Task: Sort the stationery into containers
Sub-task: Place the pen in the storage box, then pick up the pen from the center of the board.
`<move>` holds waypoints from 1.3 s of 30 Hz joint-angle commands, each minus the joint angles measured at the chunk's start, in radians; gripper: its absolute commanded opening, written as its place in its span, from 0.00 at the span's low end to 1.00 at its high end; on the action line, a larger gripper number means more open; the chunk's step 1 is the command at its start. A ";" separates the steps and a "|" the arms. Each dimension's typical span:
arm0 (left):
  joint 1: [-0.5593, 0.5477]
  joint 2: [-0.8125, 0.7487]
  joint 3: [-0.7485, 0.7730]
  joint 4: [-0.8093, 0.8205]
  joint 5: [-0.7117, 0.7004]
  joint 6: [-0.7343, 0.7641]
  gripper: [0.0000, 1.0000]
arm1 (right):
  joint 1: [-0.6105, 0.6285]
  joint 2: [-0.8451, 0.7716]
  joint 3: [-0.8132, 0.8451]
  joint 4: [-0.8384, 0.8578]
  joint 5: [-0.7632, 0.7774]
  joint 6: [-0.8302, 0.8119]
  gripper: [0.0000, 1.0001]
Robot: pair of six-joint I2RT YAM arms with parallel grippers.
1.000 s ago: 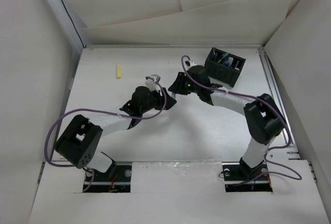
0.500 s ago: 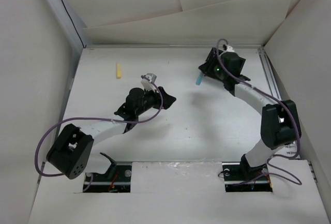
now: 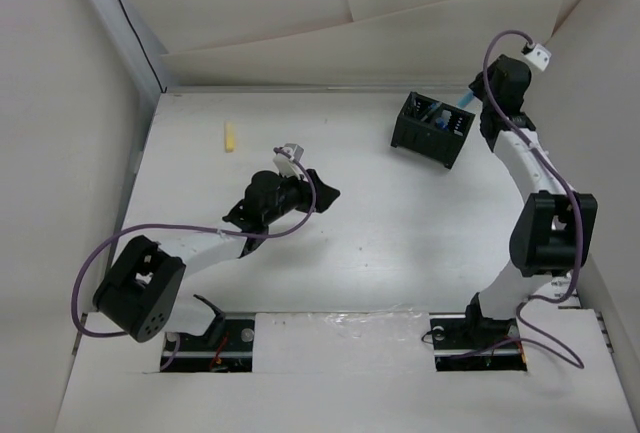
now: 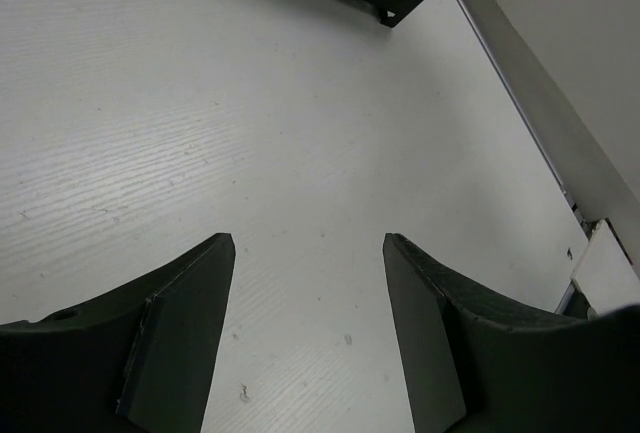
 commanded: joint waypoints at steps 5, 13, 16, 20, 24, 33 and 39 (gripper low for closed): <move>0.038 0.014 -0.006 0.069 0.021 -0.011 0.57 | 0.018 0.161 0.155 -0.054 0.206 -0.122 0.05; 0.038 0.035 0.004 0.052 -0.009 -0.011 0.56 | 0.074 0.232 0.135 -0.054 0.349 -0.134 0.14; 0.038 0.017 0.023 -0.009 -0.075 -0.011 0.56 | 0.098 0.203 0.101 -0.054 0.358 -0.122 0.45; 0.038 0.006 0.069 -0.114 -0.272 -0.051 0.56 | 0.132 0.122 0.049 -0.054 0.358 -0.085 0.75; 0.048 0.037 0.168 -0.267 -0.422 -0.100 0.57 | 0.144 -0.001 -0.034 -0.072 0.294 -0.007 0.82; 0.208 0.328 0.532 -0.479 -0.442 -0.169 0.57 | 0.255 -0.359 -0.402 -0.057 0.107 0.097 0.22; 0.342 0.460 0.714 -0.598 -0.492 -0.180 0.56 | 0.288 -0.493 -0.494 -0.057 -0.001 0.066 0.00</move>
